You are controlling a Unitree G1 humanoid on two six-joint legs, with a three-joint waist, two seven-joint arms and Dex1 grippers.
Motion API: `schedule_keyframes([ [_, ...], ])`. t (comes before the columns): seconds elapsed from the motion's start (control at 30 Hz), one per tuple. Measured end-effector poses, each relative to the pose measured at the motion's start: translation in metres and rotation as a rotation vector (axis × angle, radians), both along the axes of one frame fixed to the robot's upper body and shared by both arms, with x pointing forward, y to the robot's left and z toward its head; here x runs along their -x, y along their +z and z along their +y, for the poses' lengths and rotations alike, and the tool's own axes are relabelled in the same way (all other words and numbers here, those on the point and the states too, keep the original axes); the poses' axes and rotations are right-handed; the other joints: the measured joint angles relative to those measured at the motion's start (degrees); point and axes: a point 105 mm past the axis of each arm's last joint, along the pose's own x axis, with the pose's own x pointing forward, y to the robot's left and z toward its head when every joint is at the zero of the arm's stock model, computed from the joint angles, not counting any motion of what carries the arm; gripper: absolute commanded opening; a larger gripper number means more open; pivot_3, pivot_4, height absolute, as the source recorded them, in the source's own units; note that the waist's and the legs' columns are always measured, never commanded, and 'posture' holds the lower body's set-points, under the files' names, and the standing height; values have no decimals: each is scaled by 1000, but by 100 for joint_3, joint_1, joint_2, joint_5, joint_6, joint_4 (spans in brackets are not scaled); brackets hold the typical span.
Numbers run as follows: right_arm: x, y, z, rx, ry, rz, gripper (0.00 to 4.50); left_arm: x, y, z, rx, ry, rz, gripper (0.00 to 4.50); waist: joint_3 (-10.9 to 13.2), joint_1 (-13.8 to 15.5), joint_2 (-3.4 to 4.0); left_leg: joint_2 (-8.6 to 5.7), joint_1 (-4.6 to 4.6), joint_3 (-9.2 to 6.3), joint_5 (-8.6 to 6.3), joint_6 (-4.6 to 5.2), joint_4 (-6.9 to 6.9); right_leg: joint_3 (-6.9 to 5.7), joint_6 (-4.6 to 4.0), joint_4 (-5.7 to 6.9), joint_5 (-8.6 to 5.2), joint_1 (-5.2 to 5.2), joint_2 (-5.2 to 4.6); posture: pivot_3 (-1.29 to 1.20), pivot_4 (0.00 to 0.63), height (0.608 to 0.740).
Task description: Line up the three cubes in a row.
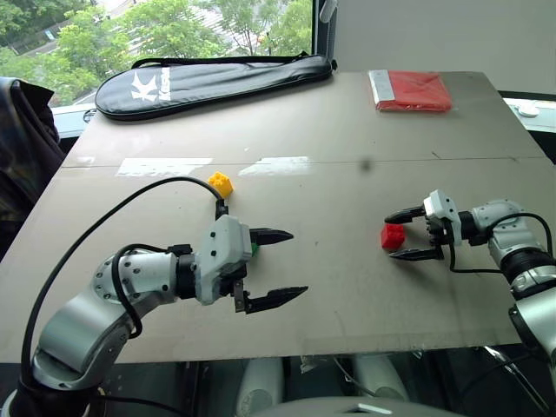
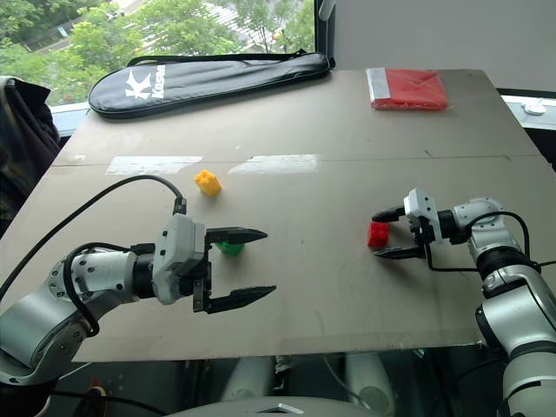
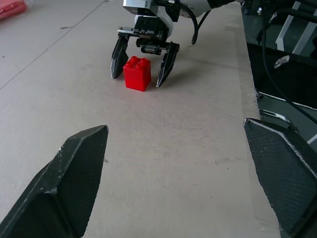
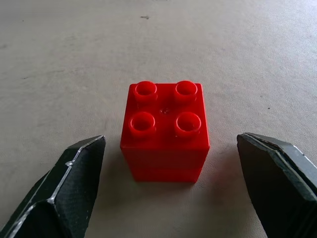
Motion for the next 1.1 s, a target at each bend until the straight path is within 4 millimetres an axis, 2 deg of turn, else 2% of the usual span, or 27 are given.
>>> schedule_keyframes([
  [0.43, -10, 7, -15, 36, -73, -17, 4474, -1, 1, -2, 5, -11, -15, 4500, 0, -1, 0, 0, 0, 0, 0, 0, 0, 0, 0, 0, 0, 0, 0, 0, 150, 708],
  [1.1, -12, 6, -19, 39, -107, -22, 4474, 0, -2, -3, 2, -19, -3, 4500, 0, -5, 1, 0, 0, 1, 0, 0, 0, 1, 0, 0, 0, 0, 0, 0, 150, 708],
])
